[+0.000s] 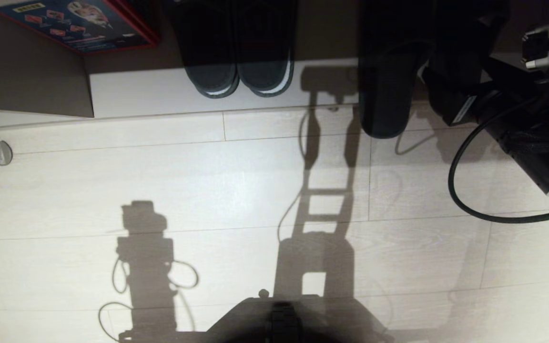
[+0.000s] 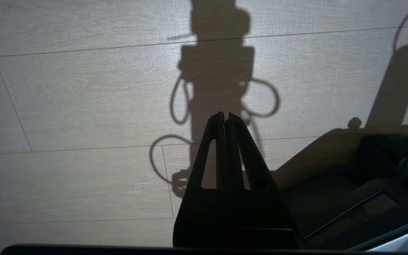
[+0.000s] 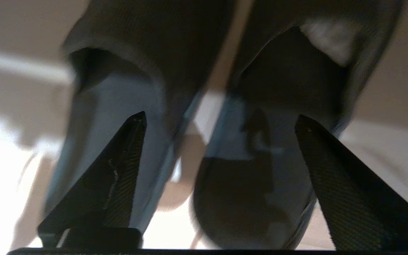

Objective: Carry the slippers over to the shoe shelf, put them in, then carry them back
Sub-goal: Pick up the slippers in the shoe cabinet

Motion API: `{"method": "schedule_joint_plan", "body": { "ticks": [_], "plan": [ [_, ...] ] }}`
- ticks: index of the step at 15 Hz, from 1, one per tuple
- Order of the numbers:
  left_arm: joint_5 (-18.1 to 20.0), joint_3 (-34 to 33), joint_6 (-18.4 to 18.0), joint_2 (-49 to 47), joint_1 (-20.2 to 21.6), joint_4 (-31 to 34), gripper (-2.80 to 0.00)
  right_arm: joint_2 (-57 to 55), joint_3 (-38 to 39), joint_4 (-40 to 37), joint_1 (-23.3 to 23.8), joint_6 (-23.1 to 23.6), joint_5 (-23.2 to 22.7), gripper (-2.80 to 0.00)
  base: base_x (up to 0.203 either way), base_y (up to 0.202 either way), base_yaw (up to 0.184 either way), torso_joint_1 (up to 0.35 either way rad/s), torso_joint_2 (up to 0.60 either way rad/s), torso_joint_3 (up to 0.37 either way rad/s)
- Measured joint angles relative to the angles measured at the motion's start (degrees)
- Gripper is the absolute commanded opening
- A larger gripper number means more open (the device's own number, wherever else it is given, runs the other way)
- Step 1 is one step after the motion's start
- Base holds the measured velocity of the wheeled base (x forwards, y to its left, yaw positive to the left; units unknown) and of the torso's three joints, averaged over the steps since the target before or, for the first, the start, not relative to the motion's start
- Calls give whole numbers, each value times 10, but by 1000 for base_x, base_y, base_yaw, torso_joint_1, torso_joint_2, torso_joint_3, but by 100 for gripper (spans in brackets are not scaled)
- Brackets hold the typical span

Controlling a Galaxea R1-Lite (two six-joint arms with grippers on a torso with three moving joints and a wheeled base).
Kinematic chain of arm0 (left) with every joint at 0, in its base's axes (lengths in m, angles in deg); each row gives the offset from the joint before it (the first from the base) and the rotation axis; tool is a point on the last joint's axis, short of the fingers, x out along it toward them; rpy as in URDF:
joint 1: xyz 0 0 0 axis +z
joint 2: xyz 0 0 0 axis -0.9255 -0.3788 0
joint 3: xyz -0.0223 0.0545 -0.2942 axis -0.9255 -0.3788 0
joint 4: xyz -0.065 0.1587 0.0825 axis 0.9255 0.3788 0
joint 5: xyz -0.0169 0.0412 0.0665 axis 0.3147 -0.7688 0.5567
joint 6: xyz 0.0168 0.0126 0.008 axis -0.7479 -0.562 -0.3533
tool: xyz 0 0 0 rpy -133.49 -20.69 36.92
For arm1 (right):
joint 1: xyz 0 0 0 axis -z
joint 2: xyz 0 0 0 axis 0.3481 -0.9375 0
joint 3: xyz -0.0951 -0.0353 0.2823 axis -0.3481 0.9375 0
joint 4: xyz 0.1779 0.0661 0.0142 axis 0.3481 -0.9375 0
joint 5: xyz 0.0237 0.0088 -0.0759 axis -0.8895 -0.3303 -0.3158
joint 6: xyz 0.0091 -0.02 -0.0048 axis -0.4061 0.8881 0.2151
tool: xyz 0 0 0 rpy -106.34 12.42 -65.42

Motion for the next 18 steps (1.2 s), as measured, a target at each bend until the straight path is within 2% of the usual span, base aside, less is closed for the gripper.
{"method": "schedule_joint_plan", "body": {
  "ticks": [3, 7, 11, 15, 18],
  "plan": [
    [0, 0, 1, 0, -1, 0, -280, -37, -41, 18, -7, 13, 45, 0, 0, 0, 0, 0, 0, 0],
    [0, 0, 1, 0, -1, 0, -280, -80, -80, 45, -21, 10, 55, 0, 0, 0, 0, 0, 0, 0],
    [0, 0, 1, 0, -1, 0, -280, -133, -165, 63, -26, 10, 70, 0, 0, 0, 0, 0, 0, 0],
    [0, 0, 1, 0, -1, 0, -280, -167, -208, 66, -26, 12, 70, 0, 0, 0, 0, 0, 0, 0],
    [0, 0, 1, 0, -1, 0, -280, -194, -275, 65, -26, 14, 70, 0, 0, 0, 0, 0, 0, 0]
  ]
}}
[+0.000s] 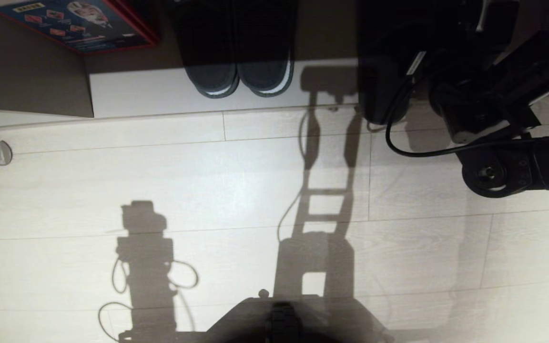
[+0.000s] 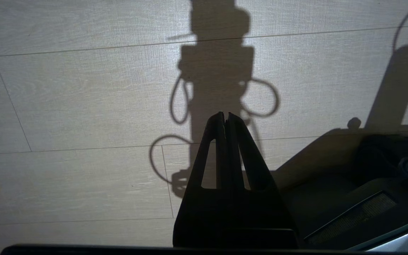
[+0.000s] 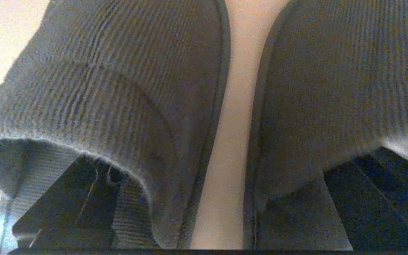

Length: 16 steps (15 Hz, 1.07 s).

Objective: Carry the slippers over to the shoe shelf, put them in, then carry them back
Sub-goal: Pick up the slippers in the shoe cabinet

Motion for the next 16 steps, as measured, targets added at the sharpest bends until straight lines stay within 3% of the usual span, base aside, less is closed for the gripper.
{"method": "schedule_joint_plan", "body": {
  "ticks": [1, 2, 12, 16],
  "plan": [
    [0, 0, 0, 0, 0, 0, -280, -8, -13, 0, 1, 0, -1, 0, 0, 0, 0, 0, 0, 0],
    [0, 0, 0, 0, 0, 0, -280, -13, -23, 1, 2, 0, -2, -280, 0, 0, 0, 0, 0, 0],
    [0, 0, 0, 0, 0, 0, -280, -22, -28, -3, 8, 0, -4, -280, 0, 0, 0, 0, 0, 0],
    [0, 0, 0, 0, 0, 0, -280, 31, 51, -46, 4, -11, -27, -280, 0, 0, 0, 0, 0, 0]
  ]
}}
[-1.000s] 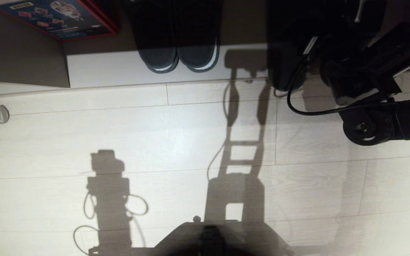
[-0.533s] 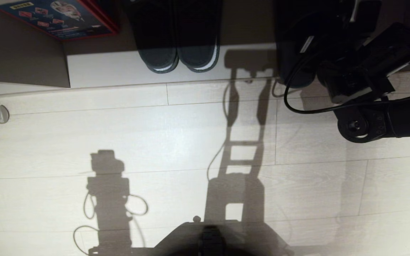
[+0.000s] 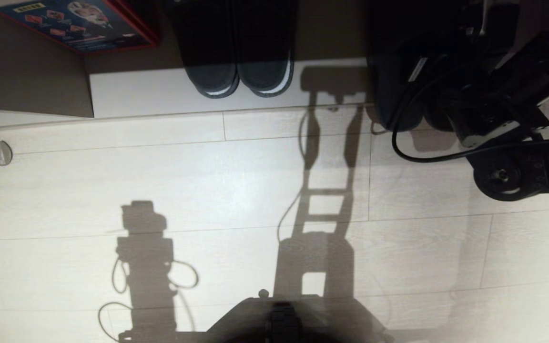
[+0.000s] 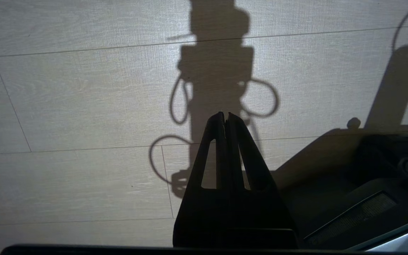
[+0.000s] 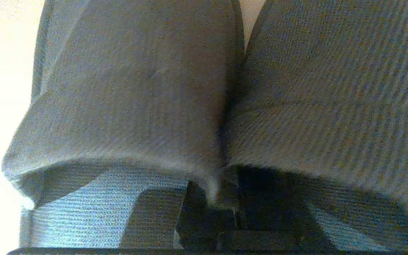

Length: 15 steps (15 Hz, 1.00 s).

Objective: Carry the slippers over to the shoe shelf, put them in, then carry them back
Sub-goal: Pick up the slippers in the shoe cabinet, then place the slippers on the floor

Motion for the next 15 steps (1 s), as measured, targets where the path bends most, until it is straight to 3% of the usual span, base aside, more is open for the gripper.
{"method": "schedule_joint_plan", "body": {
  "ticks": [8, 11, 15],
  "plan": [
    [0, 0, 0, 0, 0, 0, -280, 286, 373, -127, -40, -45, -25, -280, 0, 0, 0, 0, 0, 0],
    [0, 0, 0, 0, 0, 0, -280, 391, 446, -177, -45, -48, -26, -280, 0, 0, 0, 0, 0, 0],
    [0, 0, -1, 0, 0, 0, -280, 540, 483, -300, -36, -67, -31, -280, 0, 0, 0, 0, 0, 0]
  ]
}}
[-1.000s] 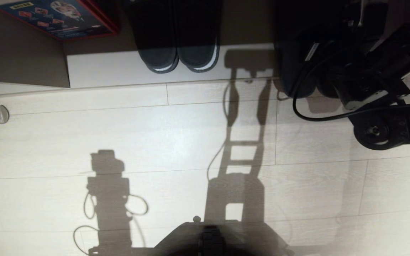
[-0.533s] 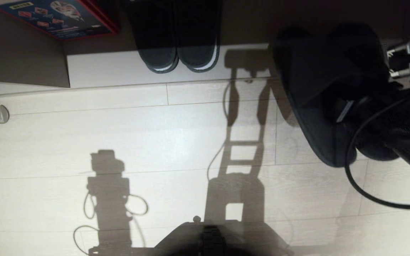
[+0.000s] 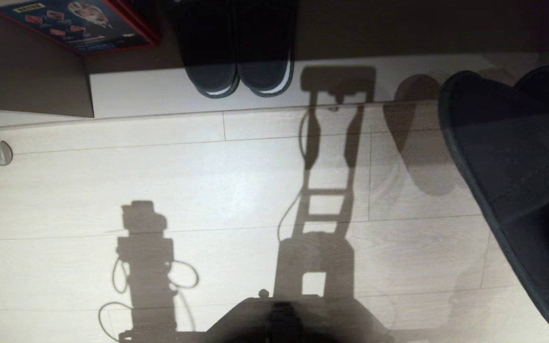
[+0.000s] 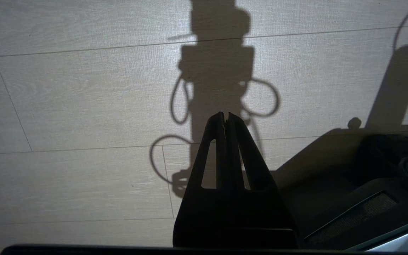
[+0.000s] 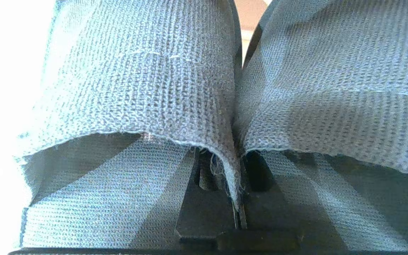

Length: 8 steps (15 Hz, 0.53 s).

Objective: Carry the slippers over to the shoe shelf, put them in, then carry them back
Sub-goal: Place the slippers on the floor

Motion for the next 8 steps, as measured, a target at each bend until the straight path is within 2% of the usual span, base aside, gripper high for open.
{"method": "schedule_joint_plan", "body": {
  "ticks": [5, 8],
  "plan": [
    [0, 0, 0, 0, 0, 0, -280, 180, 18, -165, 82, -25, -57, -280, 0, 0, 0, 0, 0, 0],
    [0, 0, 1, 0, 0, 0, -280, 249, 38, -196, 110, -27, -83, -280, 0, 0, 0, 0, 0, 0]
  ]
}}
